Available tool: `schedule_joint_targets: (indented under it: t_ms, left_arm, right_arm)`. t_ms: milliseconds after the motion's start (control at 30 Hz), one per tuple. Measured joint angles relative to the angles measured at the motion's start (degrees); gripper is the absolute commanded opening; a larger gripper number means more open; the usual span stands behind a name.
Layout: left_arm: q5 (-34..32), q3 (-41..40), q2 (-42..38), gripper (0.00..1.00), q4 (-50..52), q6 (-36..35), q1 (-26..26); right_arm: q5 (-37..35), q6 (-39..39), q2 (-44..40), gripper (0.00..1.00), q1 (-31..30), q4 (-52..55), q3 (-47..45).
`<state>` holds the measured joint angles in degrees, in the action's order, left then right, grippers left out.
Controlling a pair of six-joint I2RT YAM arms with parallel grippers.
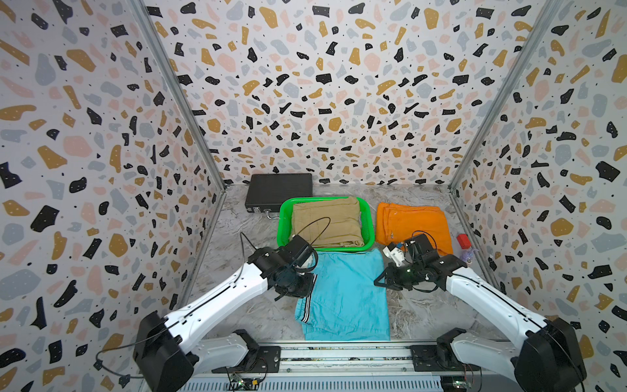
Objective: Put the folded long pants in the basket
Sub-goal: Place the long pant in the basket.
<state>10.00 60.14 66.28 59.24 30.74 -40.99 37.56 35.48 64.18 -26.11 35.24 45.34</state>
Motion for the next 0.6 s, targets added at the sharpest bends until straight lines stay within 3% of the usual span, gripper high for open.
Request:
schedule_joint_targets:
  t_ms: [133,267,600]
  left_arm:
    - [1.6,8.0,-2.1,0.00,4.9,-0.3,1.7]
    - [4.0,17.4,0.0,0.00,9.4,-2.5,7.0]
    - [9.4,43.1,18.3,0.00,14.6,-12.3,21.0]
  right_arm:
    - [0.0,-1.3,-0.8,0.00,0.0,5.7,6.9]
    - [-0.1,-2.4,1.2,0.00,0.0,8.8,16.7]
    - [-1.7,-5.9,22.4,0.00,0.3,10.6,44.3]
